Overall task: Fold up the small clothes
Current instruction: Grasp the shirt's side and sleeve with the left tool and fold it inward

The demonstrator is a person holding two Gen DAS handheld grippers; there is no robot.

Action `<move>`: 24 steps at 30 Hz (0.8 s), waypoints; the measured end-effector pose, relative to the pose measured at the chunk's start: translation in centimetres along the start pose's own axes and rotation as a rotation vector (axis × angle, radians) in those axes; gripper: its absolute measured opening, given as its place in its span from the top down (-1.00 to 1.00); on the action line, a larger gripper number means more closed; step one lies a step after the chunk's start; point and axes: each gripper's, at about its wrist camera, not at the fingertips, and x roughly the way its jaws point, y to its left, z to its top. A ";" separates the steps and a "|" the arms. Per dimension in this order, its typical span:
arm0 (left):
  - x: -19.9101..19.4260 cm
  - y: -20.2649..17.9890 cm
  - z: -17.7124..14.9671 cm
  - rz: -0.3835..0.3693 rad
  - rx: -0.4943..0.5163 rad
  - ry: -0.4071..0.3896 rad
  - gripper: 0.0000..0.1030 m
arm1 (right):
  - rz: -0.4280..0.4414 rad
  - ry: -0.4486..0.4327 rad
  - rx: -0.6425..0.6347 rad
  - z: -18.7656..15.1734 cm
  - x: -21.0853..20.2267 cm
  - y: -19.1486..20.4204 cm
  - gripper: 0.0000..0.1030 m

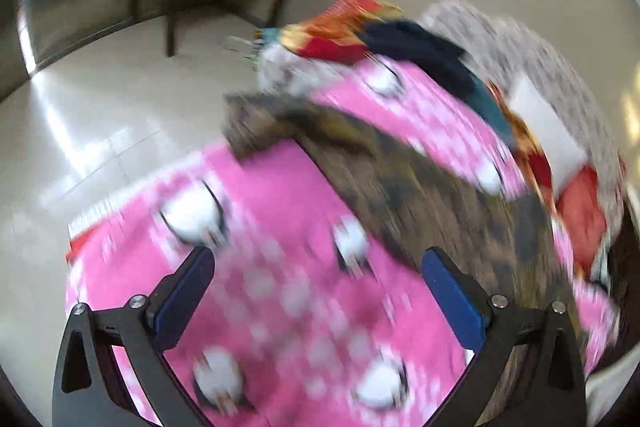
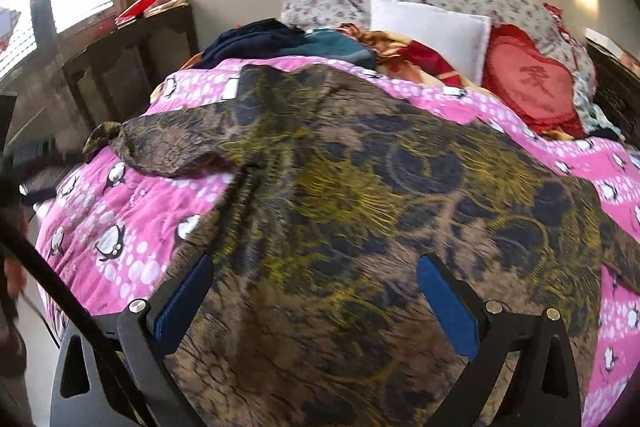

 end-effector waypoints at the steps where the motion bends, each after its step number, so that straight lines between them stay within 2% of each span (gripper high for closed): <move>1: 0.6 0.8 1.1 0.005 -0.041 -0.002 -1.00 | 0.004 0.003 -0.007 0.1 0.2 0.3 -0.99; 4: 3.2 3.0 3.3 -0.051 -0.176 0.047 -1.00 | 0.018 0.017 -0.031 0.2 1.1 1.1 -0.99; 8: 6.2 4.4 4.6 -0.093 -0.285 0.103 -1.00 | 0.022 0.050 -0.043 0.1 2.4 1.5 -0.99; 13: 7.0 5.2 5.8 -0.108 -0.362 0.049 -1.00 | 0.031 0.072 -0.040 -0.1 3.5 1.4 -0.99; 14: 7.1 5.2 6.1 -0.114 -0.356 0.039 -0.88 | 0.033 0.077 -0.041 -0.1 3.7 1.3 -0.99; 15: 7.3 5.0 6.3 -0.124 -0.349 0.034 -0.68 | 0.033 0.082 -0.043 -0.2 3.9 1.3 -0.99; 17: 8.0 4.4 6.6 -0.122 -0.309 0.069 0.60 | 0.032 0.086 -0.042 -0.2 4.0 1.1 -0.99; 18: 8.2 4.0 6.7 -0.123 -0.290 0.080 0.76 | 0.032 0.083 -0.038 -0.2 4.0 0.9 -0.99; 21: 6.8 2.7 6.6 -0.133 -0.230 0.051 0.78 | 0.037 0.070 -0.015 -0.2 3.5 0.1 -0.99; 24: 3.0 -0.4 6.4 -0.185 -0.135 -0.020 0.79 | 0.033 0.053 0.004 -0.2 2.7 -1.0 -0.99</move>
